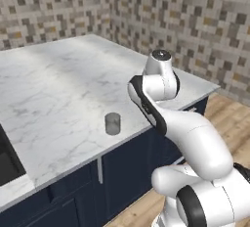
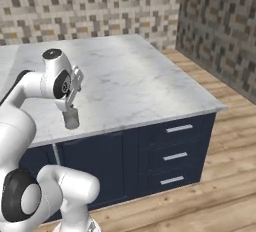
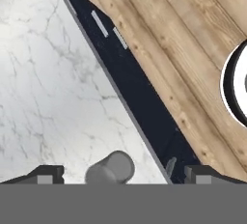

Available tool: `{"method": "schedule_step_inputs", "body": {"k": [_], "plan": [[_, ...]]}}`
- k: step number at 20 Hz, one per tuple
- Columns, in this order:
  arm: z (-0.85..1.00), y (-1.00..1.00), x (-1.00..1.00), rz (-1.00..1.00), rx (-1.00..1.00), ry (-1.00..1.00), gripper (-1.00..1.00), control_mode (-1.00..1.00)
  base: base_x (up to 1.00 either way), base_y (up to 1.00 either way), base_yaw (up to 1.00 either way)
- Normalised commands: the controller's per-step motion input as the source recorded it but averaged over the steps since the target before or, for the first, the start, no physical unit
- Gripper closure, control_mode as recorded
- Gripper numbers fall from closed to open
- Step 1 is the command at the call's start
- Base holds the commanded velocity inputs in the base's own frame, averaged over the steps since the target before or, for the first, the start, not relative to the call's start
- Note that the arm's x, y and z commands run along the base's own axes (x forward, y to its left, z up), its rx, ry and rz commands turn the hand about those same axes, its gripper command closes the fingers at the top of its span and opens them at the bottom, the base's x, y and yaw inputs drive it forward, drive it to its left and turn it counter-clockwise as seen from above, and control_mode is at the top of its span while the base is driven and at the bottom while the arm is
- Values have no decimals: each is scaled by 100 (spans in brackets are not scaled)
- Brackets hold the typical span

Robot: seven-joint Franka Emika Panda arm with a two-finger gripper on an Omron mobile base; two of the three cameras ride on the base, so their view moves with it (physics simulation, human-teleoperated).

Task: Move the glass cup from next to the sink to the open cabinet. Then, move the bowl with the lemon to the fridge to clear the area for faucet cleaning.

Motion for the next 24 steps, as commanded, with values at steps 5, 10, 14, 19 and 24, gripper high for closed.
{"method": "schedule_step_inputs", "body": {"k": [5,10,14,19,24], "plan": [[0,0,0,0,0,0,-100,100,24,-12,5],[0,0,0,0,0,0,-100,100,53,0,17],[0,0,0,0,0,0,-100,100,62,0,21],[0,0,0,0,0,0,-100,100,37,-29,49],[0,0,0,0,0,0,-100,100,9,-16,79]]}}
